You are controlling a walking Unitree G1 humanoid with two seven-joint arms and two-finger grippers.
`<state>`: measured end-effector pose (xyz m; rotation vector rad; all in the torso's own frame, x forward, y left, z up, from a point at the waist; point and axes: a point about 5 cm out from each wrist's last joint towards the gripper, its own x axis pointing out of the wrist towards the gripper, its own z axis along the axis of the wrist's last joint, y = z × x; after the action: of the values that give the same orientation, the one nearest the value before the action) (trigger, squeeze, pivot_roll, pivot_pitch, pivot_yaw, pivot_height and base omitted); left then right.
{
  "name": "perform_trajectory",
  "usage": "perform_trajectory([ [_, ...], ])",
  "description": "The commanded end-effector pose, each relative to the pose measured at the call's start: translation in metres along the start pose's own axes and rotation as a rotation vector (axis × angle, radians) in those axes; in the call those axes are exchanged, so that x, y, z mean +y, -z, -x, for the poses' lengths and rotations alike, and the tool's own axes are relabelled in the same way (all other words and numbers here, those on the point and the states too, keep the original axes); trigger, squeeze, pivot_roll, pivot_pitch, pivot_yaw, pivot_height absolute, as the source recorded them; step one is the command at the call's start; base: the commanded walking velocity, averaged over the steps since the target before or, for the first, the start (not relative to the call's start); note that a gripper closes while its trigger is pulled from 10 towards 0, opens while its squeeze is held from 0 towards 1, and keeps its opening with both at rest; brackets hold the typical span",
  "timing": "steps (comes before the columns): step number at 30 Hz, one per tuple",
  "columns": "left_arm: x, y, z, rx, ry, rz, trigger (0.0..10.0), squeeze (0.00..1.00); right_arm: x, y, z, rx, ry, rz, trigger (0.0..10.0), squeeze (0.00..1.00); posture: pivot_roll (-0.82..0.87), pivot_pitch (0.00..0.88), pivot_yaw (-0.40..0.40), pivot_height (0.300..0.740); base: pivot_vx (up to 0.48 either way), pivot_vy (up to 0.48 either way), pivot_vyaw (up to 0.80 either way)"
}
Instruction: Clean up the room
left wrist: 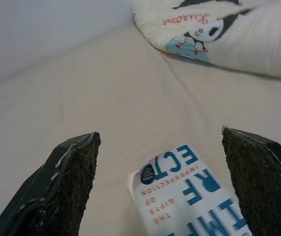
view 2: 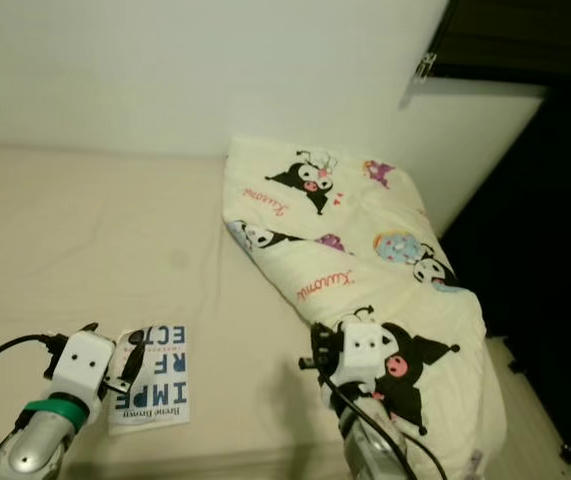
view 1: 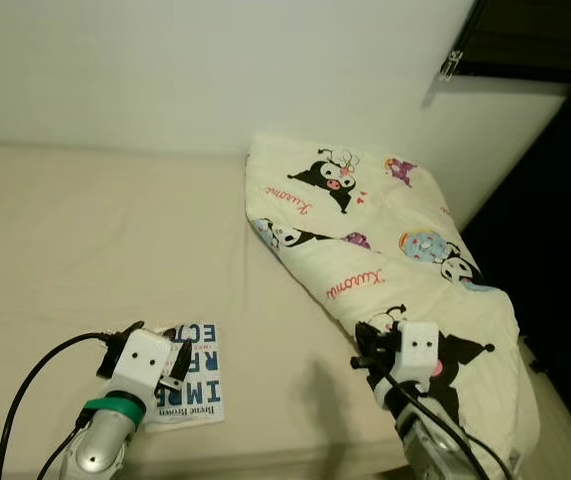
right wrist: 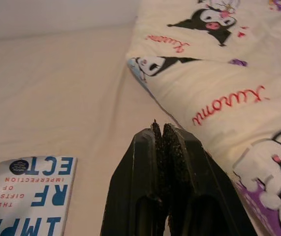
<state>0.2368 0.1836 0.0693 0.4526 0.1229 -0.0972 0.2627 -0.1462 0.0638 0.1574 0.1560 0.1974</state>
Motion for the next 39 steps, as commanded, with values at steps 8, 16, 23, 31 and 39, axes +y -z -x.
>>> perform_trajectory([
  [8, -0.001, -0.005, -0.003, -0.176, 0.074, -0.456, 10.0, 0.0, 0.003, 0.021, -0.004, 0.065, 0.003, 0.029, 10.0, 0.0, 0.08, 0.0, -0.025, 0.735, 0.0, 0.0, 0.0],
  [16, -0.004, 0.008, 0.0, -0.16, 0.11, -0.515, 10.0, 0.0, 0.008, 0.025, -0.005, 0.062, 0.0, 0.032, 10.0, 0.0, 0.09, 0.0, -0.014, 0.705, 0.0, 0.0, 0.0],
  [23, -0.015, 0.032, 0.003, -0.145, 0.149, -0.644, 10.0, 0.0, 0.003, 0.025, -0.005, 0.055, 0.02, 0.031, 10.0, 0.0, 0.08, 0.001, -0.023, 0.675, 0.0, 0.0, 0.0],
  [31, -0.012, 0.03, 0.001, -0.166, 0.133, -0.657, 10.0, 0.0, 0.001, 0.023, -0.006, 0.049, 0.023, 0.041, 10.0, 0.0, 0.08, 0.014, -0.026, 0.64, 0.0, 0.0, 0.0],
  [39, -0.011, 0.033, -0.001, -0.18, 0.118, -0.667, 10.0, 0.0, -0.002, 0.024, -0.007, 0.05, 0.029, 0.049, 10.0, 0.0, 0.08, 0.02, -0.024, 0.605, 0.0, 0.0, 0.0],
])
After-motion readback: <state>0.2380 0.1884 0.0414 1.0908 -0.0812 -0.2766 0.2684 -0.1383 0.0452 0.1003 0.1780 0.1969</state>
